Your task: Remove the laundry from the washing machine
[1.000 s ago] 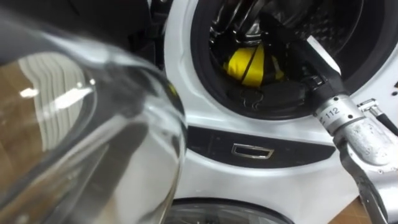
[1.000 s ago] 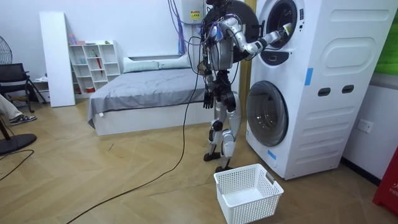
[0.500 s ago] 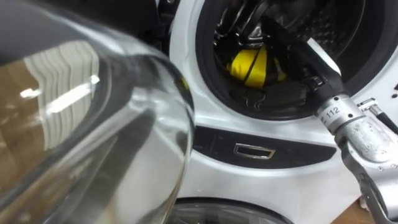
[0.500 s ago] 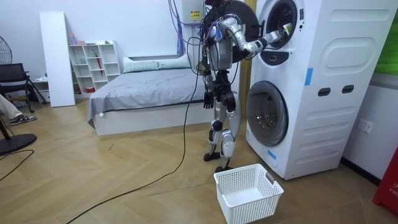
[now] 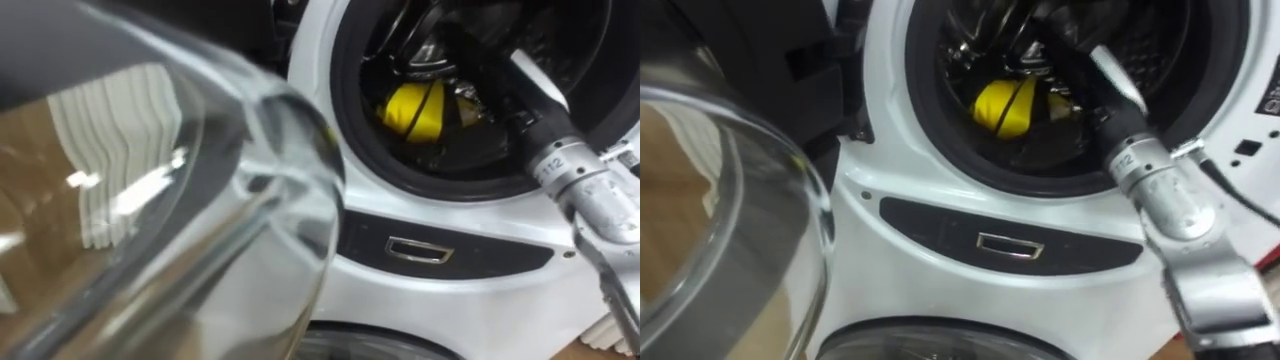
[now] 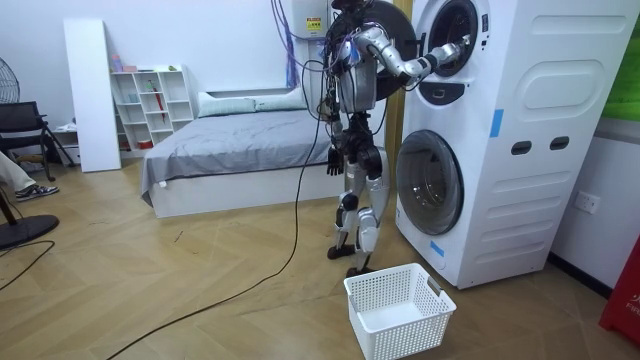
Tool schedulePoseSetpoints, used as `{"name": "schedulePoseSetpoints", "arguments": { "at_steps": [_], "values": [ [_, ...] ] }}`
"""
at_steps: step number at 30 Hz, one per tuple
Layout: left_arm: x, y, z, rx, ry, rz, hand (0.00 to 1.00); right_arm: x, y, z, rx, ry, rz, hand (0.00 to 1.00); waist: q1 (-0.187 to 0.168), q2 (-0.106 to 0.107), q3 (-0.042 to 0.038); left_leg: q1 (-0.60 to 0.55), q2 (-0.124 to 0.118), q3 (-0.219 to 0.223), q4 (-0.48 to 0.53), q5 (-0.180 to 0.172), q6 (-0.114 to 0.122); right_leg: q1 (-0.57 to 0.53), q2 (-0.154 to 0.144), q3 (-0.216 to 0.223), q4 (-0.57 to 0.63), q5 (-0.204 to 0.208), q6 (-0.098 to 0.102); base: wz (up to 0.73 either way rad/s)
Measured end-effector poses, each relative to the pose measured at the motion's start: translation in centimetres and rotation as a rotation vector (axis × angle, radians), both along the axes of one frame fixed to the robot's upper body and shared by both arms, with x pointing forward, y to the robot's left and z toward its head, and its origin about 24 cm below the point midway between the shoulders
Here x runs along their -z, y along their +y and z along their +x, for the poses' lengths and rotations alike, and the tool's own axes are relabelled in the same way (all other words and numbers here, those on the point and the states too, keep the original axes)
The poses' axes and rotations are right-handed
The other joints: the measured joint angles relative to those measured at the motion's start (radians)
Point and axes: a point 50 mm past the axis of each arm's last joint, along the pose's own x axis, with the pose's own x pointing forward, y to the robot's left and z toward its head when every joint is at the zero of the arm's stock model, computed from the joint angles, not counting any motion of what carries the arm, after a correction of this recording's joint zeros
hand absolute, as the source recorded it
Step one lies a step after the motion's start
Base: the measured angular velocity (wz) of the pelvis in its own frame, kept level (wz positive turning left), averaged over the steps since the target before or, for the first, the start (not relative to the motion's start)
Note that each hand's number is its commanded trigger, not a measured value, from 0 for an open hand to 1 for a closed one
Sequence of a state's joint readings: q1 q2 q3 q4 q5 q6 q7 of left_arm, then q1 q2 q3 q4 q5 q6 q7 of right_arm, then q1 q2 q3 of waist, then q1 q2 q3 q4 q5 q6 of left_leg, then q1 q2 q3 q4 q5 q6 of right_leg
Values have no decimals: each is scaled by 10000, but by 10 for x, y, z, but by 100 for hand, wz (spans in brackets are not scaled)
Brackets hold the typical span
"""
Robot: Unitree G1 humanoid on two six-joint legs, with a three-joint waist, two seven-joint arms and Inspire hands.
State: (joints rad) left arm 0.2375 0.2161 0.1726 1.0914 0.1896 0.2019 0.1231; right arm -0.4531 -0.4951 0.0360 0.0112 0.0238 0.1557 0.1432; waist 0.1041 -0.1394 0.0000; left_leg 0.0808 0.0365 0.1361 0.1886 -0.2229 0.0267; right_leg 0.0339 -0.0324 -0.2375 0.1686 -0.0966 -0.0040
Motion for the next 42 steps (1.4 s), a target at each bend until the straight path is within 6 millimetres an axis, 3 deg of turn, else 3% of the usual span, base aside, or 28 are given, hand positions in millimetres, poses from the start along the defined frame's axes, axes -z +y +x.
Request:
{"name": "schedulePoseSetpoints", "arguments": {
  "at_steps": [4,9,19,28,35,39,42],
  "values": [
    [-1,2,-7,-392,42,52,0,0,-2,0,179,80,-136,0,-47,-11,-89,20,15,-31,17,1,-1,23,0,-117,4,0,0,3],
    [-1,4,-8,-648,15,108,0,-2,-5,0,322,44,-68,0,-46,-2,-87,18,12,-37,-27,0,-1,34,-7,-119,2,0,1,1],
    [-3,6,-12,-866,65,216,0,-6,-6,-2,204,40,428,0,-62,247,-54,174,12,-120,-83,-1,0,191,-1,-118,-2,-3,6,2],
    [-3,6,-11,-642,73,260,0,-5,-8,-1,388,166,-228,0,-159,196,-93,161,-4,-249,-133,-4,5,216,-3,-124,14,-8,14,3],
    [-4,7,-6,-654,81,294,0,1,-9,1,279,879,-2185,0,-105,-19,-120,148,-24,-294,-156,-3,6,211,-7,-175,7,-38,55,0],
    [-4,8,-1,-589,124,316,0,4,-15,12,-33,1907,-2249,0,-12,-221,-48,166,-30,-293,-139,-3,7,221,-14,-247,0,-38,55,-2],
    [-5,10,6,-370,242,346,0,4,-19,13,-338,2580,-2693,0,156,-384,-49,191,-16,-319,-119,-2,4,274,-13,-375,-2,-38,54,1]
  ]
}}
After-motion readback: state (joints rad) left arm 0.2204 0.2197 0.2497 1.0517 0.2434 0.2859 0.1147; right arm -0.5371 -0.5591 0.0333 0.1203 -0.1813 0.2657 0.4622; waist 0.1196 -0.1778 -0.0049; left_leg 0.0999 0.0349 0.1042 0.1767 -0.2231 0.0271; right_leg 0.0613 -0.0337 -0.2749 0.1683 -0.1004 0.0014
